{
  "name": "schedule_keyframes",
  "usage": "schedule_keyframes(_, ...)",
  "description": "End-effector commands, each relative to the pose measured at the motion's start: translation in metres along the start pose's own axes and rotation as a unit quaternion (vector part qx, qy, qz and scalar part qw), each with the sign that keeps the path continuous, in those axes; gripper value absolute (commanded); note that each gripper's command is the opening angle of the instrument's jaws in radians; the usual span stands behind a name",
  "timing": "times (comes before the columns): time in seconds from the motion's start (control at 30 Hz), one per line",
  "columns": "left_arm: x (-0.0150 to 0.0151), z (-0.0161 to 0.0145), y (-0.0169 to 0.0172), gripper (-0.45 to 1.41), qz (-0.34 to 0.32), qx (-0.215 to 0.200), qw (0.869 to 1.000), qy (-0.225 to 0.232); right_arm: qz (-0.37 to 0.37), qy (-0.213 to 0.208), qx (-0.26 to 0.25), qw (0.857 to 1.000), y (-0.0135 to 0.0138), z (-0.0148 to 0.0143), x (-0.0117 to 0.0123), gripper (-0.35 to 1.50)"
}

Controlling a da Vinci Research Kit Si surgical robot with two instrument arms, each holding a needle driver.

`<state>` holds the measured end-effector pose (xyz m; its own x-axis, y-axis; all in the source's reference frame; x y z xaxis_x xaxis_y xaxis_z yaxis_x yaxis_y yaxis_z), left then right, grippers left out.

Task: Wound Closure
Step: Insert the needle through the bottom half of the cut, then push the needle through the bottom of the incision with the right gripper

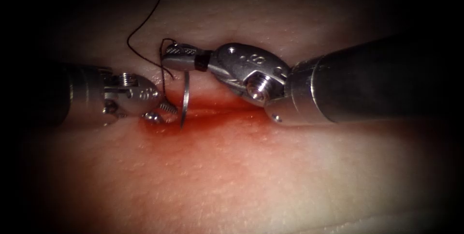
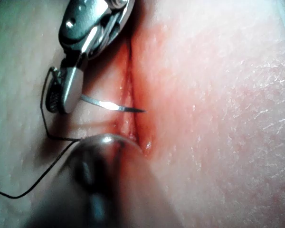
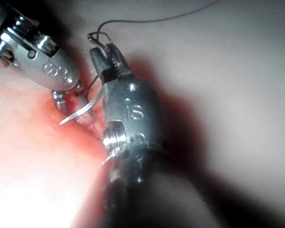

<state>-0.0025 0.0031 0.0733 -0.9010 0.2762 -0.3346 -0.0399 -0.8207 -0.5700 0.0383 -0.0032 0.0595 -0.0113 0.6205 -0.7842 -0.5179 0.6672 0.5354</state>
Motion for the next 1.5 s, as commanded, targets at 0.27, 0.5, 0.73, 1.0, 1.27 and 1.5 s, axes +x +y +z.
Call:
schedule_keyframes(0.27,0.0,0.0005,-0.0003,0.41,0.0,-0.001,1.0,0.0,-0.045,0.007,-0.021,0.999,-0.0003,0.0022,-0.0022,-0.35)
schedule_keyframes(0.5,-0.0002,0.0005,0.0,0.37,0.001,-0.001,1.0,0.0,-0.068,0.009,-0.023,0.997,0.0001,0.0023,-0.0026,-0.35)
schedule_keyframes(0.73,-0.0002,0.0006,0.0001,0.34,0.001,-0.001,1.0,-0.001,-0.083,0.012,-0.031,0.996,0.0002,0.0027,-0.0031,-0.35)
schedule_keyframes(1.0,-0.0001,0.0003,0.0,0.34,-0.002,0.003,1.0,0.006,-0.101,0.014,-0.017,0.995,-0.0019,0.0024,-0.0049,-0.35)
schedule_keyframes(1.27,0.0001,0.0,0.0001,0.34,-0.006,0.008,1.0,0.011,-0.109,0.011,-0.015,0.994,-0.003,0.0028,-0.006,-0.35)
schedule_keyframes(1.5,0.0004,-0.0033,0.0005,0.29,-0.014,0.042,0.997,0.061,-0.078,0.008,-0.03,0.996,-0.0029,0.0028,-0.0056,-0.35)
